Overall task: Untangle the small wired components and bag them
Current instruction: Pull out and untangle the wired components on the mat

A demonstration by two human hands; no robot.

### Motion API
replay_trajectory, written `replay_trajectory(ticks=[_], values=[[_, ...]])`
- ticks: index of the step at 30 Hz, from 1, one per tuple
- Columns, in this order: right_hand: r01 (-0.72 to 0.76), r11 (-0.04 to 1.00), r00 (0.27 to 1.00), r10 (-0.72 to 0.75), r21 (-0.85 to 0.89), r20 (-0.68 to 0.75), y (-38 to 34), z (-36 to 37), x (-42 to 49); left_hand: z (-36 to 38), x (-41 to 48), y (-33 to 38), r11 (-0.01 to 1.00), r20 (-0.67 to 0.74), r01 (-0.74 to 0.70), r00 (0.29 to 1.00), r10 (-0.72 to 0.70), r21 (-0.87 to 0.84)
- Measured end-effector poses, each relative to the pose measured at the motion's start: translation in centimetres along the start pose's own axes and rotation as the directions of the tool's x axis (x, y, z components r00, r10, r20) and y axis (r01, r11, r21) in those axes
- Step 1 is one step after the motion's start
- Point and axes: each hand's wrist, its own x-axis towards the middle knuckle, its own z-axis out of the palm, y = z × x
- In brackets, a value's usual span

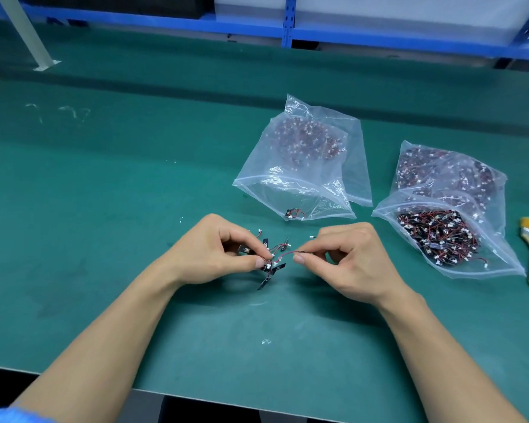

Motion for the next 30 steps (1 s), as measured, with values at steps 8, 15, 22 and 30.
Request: replay_trajectory(ticks=[8,15,22,30], values=[[-0.025,0.999,0.987,0.028,-0.02,0.155,0.5,-1.3,-0.2,-0.2,-0.1,-0.1,1.0,-0.063,-0.018,0.998,0.019,0.019],[-0.146,0.988,0.944,0.154,-0.049,0.291,1.0,-2.3,-0.5,-0.4,-0.1,-0.1,0.999,-0.096,-0.049,0.994,0.051,0.022],[-0.141,0.99,0.975,0.136,0.014,0.176,0.3,-0.6,-0.1,0.5,0.0,0.4,0.993,-0.08,-0.109,0.991,0.106,-0.037],[-0.138,0.984,0.976,0.116,0.115,0.182,0.2,-0.4,-0.1,0.8,0.2,0.3,0.996,-0.078,-0.089,0.993,0.086,-0.029]])
